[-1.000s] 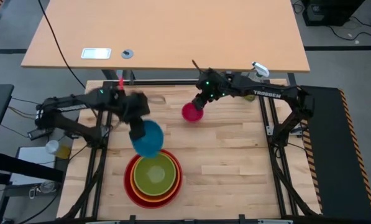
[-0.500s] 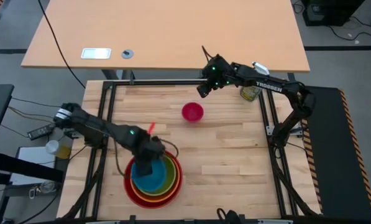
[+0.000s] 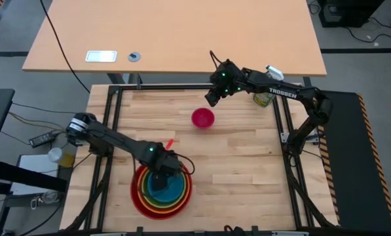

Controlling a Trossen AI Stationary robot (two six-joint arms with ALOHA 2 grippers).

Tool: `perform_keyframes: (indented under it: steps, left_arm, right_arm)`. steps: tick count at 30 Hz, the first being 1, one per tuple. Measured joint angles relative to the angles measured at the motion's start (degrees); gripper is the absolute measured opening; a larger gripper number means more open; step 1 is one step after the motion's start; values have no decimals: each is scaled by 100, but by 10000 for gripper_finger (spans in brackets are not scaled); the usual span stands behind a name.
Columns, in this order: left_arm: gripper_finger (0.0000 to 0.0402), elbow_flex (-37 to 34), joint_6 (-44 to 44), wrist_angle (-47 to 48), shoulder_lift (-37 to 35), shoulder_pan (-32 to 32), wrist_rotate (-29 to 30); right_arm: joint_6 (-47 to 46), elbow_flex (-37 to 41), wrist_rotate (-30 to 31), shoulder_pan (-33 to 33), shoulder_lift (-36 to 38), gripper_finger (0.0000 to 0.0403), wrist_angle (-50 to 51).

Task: Nest bowls inside each other
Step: Stack the pink bowl on top of the blue bowl

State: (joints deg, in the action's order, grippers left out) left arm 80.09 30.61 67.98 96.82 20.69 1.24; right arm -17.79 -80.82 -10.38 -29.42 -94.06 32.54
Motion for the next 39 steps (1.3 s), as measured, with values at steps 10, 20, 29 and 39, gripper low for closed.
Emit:
perform_keyframes:
  steps: [10,20,29,39]
  left_arm:
    - [259,512,57,325,-770,-22,1788]
    - [198,-1324,289,-1427,-2422,-200,2606]
    - [181,-3053,2218,-3021,-3832,-644,3066]
    - [181,-3176,2332,-3060,-4068,-842,3066]
  right_arm:
    - [-135,2,6,5,110,162,517]
    - [5,578,-206,-160,-92,164,680]
    - [21,684,580,278,-1024,163,344]
    - [242,684,465,289,-1684,162,169]
